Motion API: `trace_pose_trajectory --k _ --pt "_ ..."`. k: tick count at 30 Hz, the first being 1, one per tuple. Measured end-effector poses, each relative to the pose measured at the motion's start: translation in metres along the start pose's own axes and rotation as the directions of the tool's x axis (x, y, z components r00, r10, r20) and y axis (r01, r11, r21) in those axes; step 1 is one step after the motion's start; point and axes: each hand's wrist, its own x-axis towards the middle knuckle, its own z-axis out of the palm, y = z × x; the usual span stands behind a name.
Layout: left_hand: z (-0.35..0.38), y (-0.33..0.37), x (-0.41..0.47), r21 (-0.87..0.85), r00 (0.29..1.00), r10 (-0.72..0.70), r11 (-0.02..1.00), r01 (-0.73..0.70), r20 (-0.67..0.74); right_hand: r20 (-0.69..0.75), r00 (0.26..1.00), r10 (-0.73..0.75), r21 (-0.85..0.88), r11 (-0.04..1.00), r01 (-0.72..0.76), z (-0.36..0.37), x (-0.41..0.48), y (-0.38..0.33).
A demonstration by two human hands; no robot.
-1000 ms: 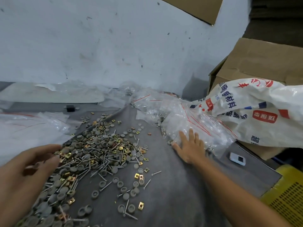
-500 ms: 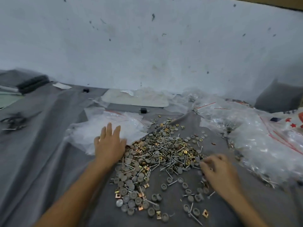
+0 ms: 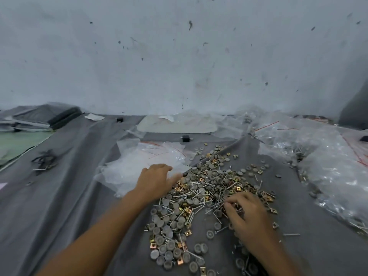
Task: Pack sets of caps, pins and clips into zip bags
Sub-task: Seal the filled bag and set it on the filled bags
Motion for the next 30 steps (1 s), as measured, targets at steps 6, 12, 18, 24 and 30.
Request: trace_pose_trajectory --k 6,12,18,24,30 --pt "-0.025 0.021 -0.001 -0.185 0.975 -0.057 0.983 0.016 -0.216 -0.032 0.999 -0.037 0.071 0.997 0.039 -0.003 0.001 -0.011" --pt "-0.094 0.046 -0.023 -0.979 0.971 0.154 0.115 0.166 0.182 -0.048 0.994 0.093 0.452 0.89 -0.062 -0.006 0.004 -0.024" --pt "-0.098 0.052 -0.044 -0.921 0.95 0.198 -0.263 0.288 0.24 0.503 0.859 0.09 0.863 -0.109 -0.494 -0.016 0.005 -0.033" --pt "-0.078 0.053 -0.054 -0.94 0.944 0.09 -0.099 0.327 0.319 0.493 0.87 0.03 0.856 -0.195 -0.479 -0.018 0.004 -0.032" --pt "-0.066 0.039 -0.057 -0.888 0.908 -0.094 0.189 0.418 0.408 0.369 0.929 -0.011 0.903 0.243 -0.355 -0.02 0.003 -0.03"
